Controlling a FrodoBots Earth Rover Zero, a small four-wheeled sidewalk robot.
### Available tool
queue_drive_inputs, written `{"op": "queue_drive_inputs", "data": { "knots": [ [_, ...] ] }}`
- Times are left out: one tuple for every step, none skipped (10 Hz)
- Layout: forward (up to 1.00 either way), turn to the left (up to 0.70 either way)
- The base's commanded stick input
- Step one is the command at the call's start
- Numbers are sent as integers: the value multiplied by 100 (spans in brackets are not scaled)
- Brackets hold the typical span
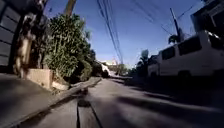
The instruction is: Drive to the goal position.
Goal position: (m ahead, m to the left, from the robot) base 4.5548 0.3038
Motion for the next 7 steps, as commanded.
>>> {"op": "queue_drive_inputs", "data": {
  "knots": [
    [100, 0],
    [100, 0],
    [100, 0],
    [100, 0],
    [100, 0],
    [100, 0],
    [100, 0]
  ]
}}
